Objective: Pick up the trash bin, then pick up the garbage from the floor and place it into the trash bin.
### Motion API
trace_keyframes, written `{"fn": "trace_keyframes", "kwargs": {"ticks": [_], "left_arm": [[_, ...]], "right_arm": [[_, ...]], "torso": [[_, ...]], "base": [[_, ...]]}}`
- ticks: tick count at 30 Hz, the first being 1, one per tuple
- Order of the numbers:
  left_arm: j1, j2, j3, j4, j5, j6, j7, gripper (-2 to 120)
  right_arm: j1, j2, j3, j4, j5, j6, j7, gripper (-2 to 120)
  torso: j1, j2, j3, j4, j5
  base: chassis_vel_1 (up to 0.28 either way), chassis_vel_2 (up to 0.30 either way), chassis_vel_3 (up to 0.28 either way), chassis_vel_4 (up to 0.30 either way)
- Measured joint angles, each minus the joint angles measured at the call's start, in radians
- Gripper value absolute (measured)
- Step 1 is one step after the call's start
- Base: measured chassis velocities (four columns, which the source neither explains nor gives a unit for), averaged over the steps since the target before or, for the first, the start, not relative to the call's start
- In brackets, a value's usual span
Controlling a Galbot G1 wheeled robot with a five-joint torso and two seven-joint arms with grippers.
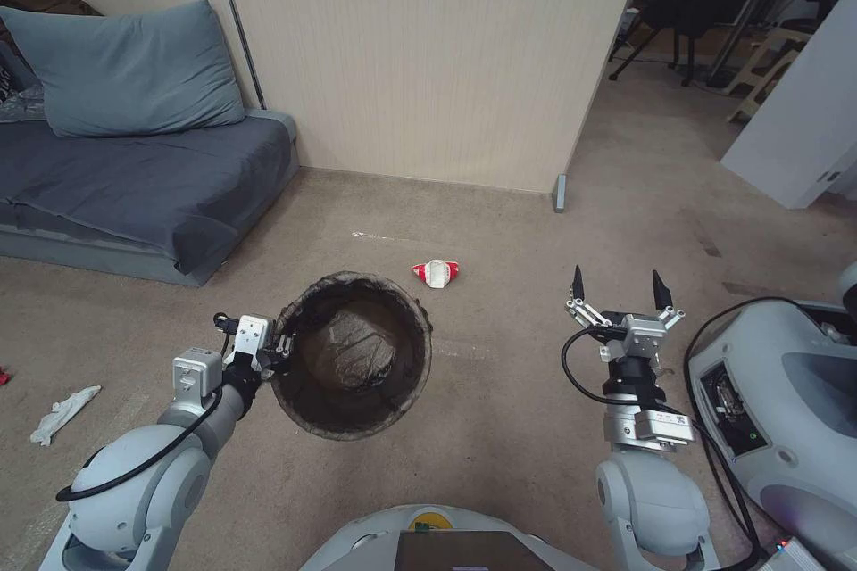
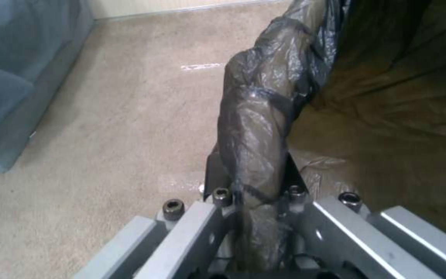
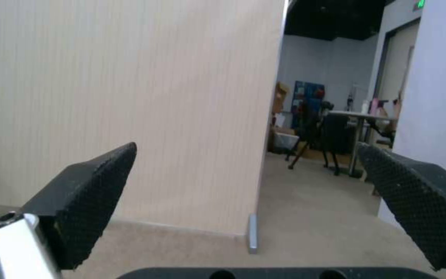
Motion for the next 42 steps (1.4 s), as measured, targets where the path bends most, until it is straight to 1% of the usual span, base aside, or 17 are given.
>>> {"fn": "trace_keyframes", "kwargs": {"ticks": [12,23,30,37,42], "left_arm": [[0.007,0.003,0.006,-0.01,0.014,-0.001,0.01,0],[0.021,-0.043,0.02,-0.024,0.024,-0.001,-0.001,0],[0.018,-0.051,0.019,-0.027,0.022,-0.002,-0.005,0],[0.012,-0.061,0.024,-0.022,0.017,-0.002,-0.009,0],[0.011,-0.068,0.026,-0.018,0.014,-0.002,-0.012,0]], "right_arm": [[0.0,0.0,-0.007,-0.008,-0.005,0.01,-0.001,100],[-0.004,-0.001,-0.024,-0.011,-0.005,0.017,-0.012,100],[-0.004,-0.001,-0.03,-0.012,-0.005,0.019,-0.021,100],[-0.003,-0.001,-0.028,-0.018,-0.004,0.025,-0.029,100],[-0.002,-0.001,-0.029,-0.021,-0.004,0.027,-0.037,100]], "torso": [[0.0,0.0,0.0,-0.0001,0.0],[0.0,0.0,0.0,0.0,0.0],[0.0,0.0,0.0,-0.0001,0.0],[0.0,0.0,0.0,-0.0001,0.0],[0.0,0.0,0.0,0.0,0.0]], "base": [[0.0,0.0,0.0,0.0],[0.0,0.0,0.0,0.0],[0.0,0.0,0.0,0.0],[-0.099,0.085,0.09,-0.097],[-0.181,0.2,0.207,-0.19]]}}
